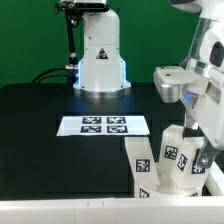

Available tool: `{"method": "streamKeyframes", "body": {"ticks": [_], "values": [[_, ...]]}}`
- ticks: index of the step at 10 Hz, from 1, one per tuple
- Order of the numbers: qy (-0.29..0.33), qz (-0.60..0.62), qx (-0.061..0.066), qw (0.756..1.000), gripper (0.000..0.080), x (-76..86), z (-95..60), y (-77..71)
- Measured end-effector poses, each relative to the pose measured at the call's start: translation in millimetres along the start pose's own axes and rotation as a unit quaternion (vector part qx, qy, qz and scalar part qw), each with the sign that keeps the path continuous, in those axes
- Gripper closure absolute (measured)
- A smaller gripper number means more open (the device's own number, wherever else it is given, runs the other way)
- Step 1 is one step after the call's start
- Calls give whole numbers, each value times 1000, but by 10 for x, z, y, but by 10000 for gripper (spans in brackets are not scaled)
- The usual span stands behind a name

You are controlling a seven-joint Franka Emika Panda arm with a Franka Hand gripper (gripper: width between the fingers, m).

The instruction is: Assemble stool

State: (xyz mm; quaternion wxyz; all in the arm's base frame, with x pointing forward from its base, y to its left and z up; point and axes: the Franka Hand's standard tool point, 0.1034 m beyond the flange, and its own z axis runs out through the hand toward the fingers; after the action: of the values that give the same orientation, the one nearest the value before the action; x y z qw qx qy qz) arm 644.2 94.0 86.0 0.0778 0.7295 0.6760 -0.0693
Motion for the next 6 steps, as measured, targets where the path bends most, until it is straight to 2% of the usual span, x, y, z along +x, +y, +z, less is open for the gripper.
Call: {"method": "streamKeyframes", "body": {"ticks": [1, 2, 3, 6], "values": [[0, 14, 0, 1000, 279, 3, 0, -1], [-1, 16, 0, 1000, 417, 2, 1, -2], [-1, 37, 0, 999, 465, -1, 3, -3], [-1, 155, 1, 988, 465, 0, 5, -6]]}}
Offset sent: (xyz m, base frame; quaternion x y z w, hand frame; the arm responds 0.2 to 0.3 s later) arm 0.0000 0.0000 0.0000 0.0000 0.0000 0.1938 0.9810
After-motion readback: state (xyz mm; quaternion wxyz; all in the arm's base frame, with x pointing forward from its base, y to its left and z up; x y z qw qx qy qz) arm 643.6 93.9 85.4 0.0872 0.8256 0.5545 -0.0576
